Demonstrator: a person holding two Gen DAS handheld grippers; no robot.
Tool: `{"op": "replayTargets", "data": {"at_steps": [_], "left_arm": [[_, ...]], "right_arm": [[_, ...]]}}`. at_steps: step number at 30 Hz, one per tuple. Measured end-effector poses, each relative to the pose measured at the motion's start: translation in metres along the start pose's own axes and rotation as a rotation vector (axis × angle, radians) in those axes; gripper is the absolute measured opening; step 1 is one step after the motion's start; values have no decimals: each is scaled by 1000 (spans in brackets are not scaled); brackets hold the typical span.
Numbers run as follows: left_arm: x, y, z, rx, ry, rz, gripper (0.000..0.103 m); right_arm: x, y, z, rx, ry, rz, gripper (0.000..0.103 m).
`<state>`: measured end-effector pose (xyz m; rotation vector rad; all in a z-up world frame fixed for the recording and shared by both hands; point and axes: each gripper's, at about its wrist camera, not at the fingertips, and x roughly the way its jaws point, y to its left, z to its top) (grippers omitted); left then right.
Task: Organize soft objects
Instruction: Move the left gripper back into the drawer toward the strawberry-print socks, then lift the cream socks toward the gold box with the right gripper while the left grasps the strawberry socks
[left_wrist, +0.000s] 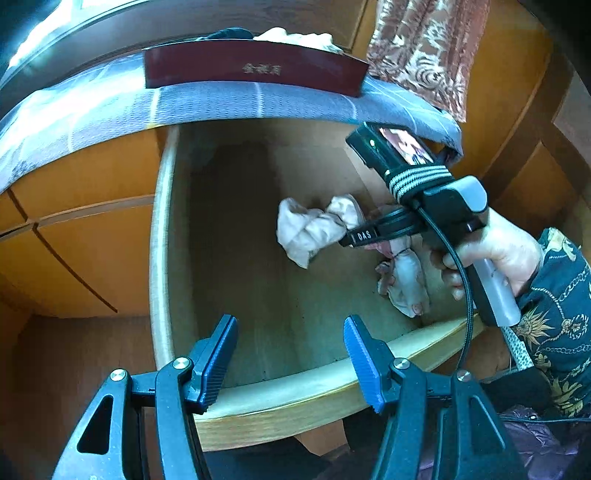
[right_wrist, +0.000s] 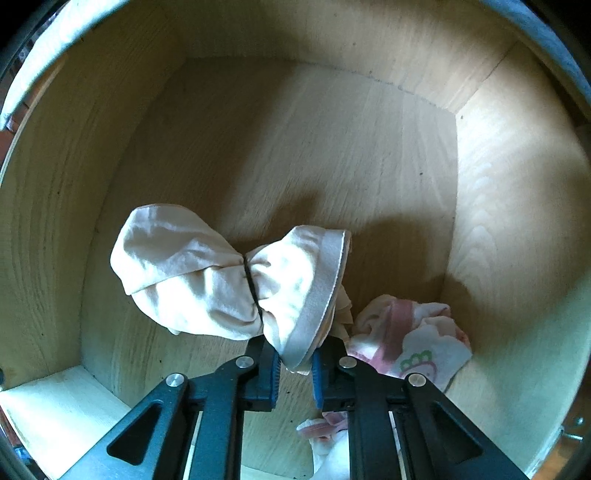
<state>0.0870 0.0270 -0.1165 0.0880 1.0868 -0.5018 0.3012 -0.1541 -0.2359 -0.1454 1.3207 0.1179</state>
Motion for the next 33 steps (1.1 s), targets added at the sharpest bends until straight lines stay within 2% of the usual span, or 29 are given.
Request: {"op": "replayTargets", "data": {"at_steps": [18,22,30,33], "left_arm": [[34,-20,13,51,81,-50,60],[41,-21,14,54,108,-38,60],[68,-30,17,153,251,57,60],[79,-32,18,165,302,27,61]], "right_arm": [[-43,-2,-13,-27,-95,16,13],[-50,-4,-16,-28,-113,11,13],[-59,-1,-30,-19,-150,16,13],[-67,-2,-32,-25,-171,25,13]]}}
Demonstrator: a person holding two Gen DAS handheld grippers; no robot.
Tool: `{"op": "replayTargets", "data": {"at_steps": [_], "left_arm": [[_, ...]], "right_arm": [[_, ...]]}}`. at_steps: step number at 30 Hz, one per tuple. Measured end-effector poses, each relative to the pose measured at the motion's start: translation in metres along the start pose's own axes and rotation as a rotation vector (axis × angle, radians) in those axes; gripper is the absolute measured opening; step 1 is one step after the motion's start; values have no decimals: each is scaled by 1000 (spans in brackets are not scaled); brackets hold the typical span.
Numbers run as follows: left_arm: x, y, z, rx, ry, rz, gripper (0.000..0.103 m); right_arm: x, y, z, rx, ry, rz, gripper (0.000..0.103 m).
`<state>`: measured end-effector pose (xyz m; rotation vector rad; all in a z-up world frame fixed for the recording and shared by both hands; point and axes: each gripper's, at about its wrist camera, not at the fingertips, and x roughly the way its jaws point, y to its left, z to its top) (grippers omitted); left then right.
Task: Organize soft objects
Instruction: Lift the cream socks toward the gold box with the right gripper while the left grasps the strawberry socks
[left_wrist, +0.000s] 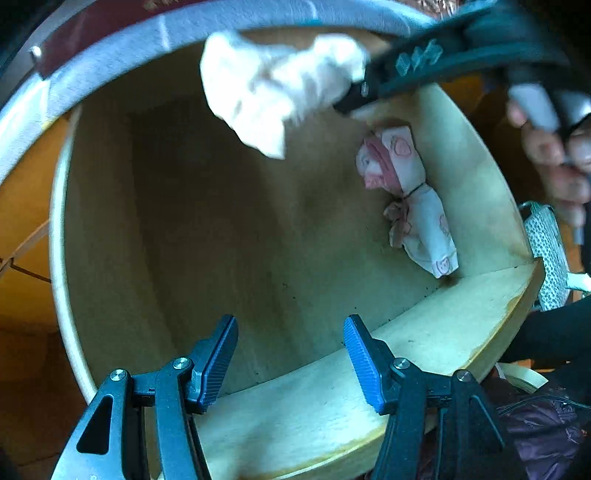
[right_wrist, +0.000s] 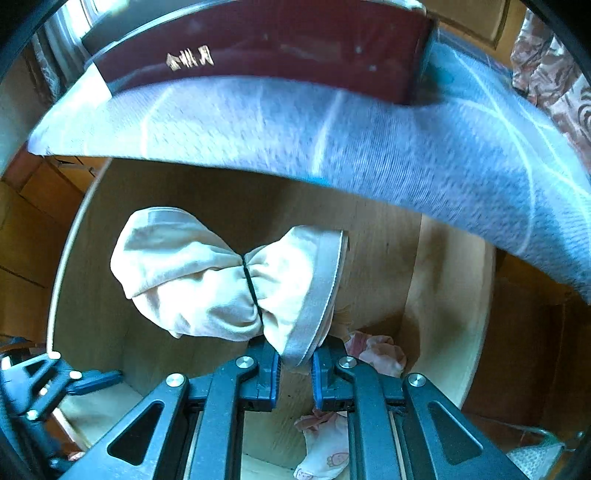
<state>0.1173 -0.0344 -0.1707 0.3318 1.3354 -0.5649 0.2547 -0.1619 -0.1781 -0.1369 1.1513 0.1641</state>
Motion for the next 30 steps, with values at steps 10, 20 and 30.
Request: {"op": "replayTargets", "data": {"at_steps": [10,20,30], "left_arm": [[25,-2,27,-7,118,-82,60],[68,-12,48,-22,312,-125,60],[87,-46,91,-108,331,-211,61]], "right_arm": [[-33,-8,-10,17,-89,3,13],[-36,-13,-31,51,-74,-13,13],[-45,-20,-47,61,-93,-18,13]]}}
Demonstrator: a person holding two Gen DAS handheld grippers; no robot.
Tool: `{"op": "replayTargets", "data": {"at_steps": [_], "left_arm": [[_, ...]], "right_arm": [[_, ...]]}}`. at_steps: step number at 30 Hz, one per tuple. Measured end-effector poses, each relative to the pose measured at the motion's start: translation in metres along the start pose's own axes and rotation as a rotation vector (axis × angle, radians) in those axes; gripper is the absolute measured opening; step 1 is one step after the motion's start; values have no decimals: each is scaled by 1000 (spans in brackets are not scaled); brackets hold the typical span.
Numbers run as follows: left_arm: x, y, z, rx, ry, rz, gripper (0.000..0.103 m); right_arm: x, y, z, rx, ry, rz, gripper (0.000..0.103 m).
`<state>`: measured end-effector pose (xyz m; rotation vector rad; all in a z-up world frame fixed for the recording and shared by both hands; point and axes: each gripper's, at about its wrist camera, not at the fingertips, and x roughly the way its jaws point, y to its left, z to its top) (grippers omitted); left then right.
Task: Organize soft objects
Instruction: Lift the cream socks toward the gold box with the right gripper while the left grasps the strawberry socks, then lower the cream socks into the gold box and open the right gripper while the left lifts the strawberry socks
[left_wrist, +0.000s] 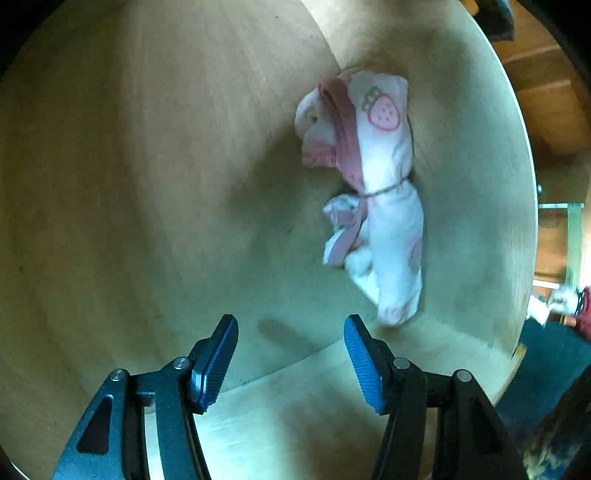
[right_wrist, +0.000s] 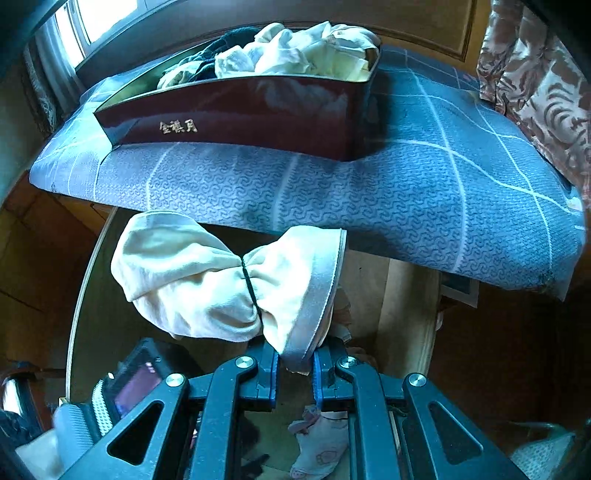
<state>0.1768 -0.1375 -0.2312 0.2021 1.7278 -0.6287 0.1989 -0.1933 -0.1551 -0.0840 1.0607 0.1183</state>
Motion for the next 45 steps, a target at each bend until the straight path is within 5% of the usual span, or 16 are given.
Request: {"op": "replayTargets", "data": {"at_steps": [5,20,22,24,28,34,45], "left_arm": [[7,-5,18,-111,-26,-136,61],[31,-24,68,-217,2,-247,62],[34,-25,71,-194,0,-224,56],[38,-36,76,-123,-3,-211,29],[30,-36,76,-41,-21,-159,16],[14,-25,68,71,-62,-43,10],[0,30,51,29,-113,155,10]], "right_arm": [[-6,-1,0,2,7,5,13],[-12,-3,24,12,-2,5,13],[-10,-2,23,13,-2,6,13],[-12,-2,24,9,0,5,13],[-10,-4,22,19,3,11,13],[-13,-6,20,33,-8,16,13],[-8,-1,15,27,-6,17,14]]}}
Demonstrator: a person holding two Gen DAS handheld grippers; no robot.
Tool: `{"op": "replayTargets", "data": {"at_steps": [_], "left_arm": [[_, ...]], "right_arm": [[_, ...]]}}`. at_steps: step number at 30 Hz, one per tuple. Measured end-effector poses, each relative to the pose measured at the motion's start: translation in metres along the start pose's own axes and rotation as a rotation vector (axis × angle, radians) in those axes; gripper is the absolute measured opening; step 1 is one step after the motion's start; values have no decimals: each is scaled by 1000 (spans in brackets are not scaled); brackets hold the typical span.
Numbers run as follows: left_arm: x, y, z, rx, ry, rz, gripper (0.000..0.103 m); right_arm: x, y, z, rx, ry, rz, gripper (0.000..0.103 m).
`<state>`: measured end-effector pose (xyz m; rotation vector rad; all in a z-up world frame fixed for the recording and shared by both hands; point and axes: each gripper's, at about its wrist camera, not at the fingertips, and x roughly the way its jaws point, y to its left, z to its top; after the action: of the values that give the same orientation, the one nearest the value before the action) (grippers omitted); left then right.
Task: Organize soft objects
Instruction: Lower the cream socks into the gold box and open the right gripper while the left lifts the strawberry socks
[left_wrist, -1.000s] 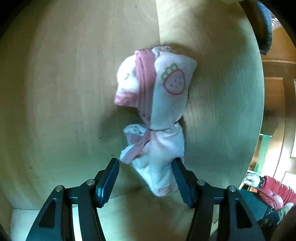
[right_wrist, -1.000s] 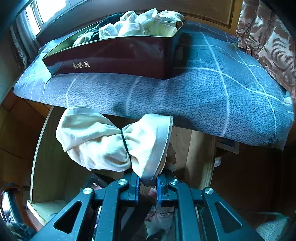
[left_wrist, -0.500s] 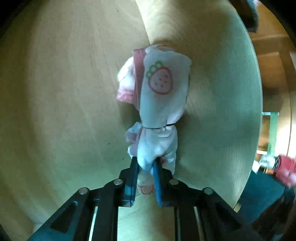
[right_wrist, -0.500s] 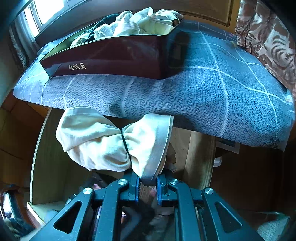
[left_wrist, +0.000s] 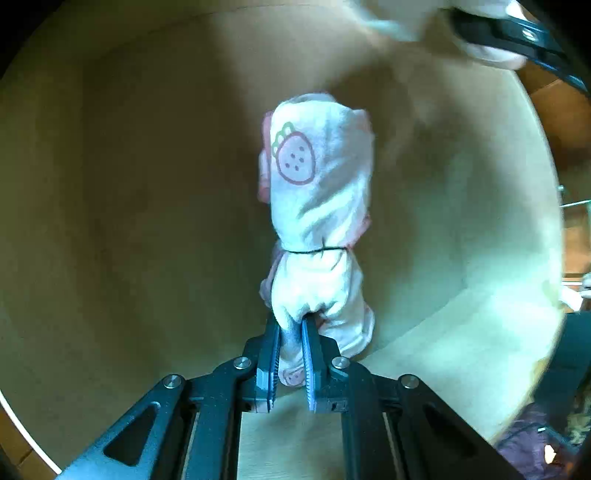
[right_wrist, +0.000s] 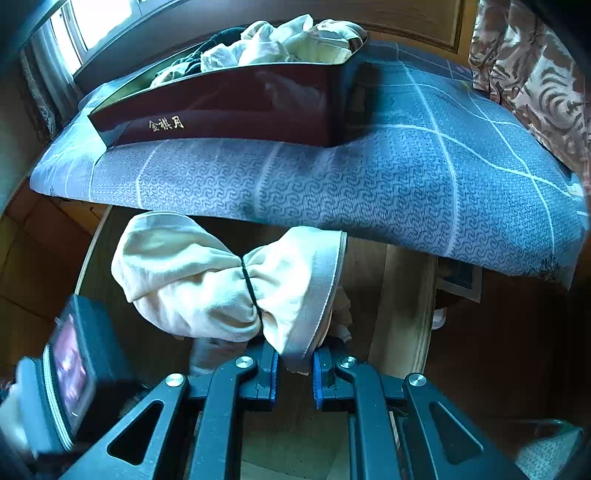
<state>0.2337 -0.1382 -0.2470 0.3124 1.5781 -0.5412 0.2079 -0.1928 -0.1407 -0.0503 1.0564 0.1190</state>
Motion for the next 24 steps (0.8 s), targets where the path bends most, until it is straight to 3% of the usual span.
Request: {"op": "replayTargets", "data": {"at_steps": [4,16,17,24], "left_arm": [[7,6,9,-32,4,10,10],[22,-46,10,2,14,81,10],[19,-41,-4,4,13,79,10],[21,-25,-12,0,12,63,10]], "right_arm": [[3,1,-3,5,4,-1,14],[-37,1,7,-8,-95,4,14],[-42,1,10,-12,-108,4,14],[-78,1,34,-22,-195,31,14]]}}
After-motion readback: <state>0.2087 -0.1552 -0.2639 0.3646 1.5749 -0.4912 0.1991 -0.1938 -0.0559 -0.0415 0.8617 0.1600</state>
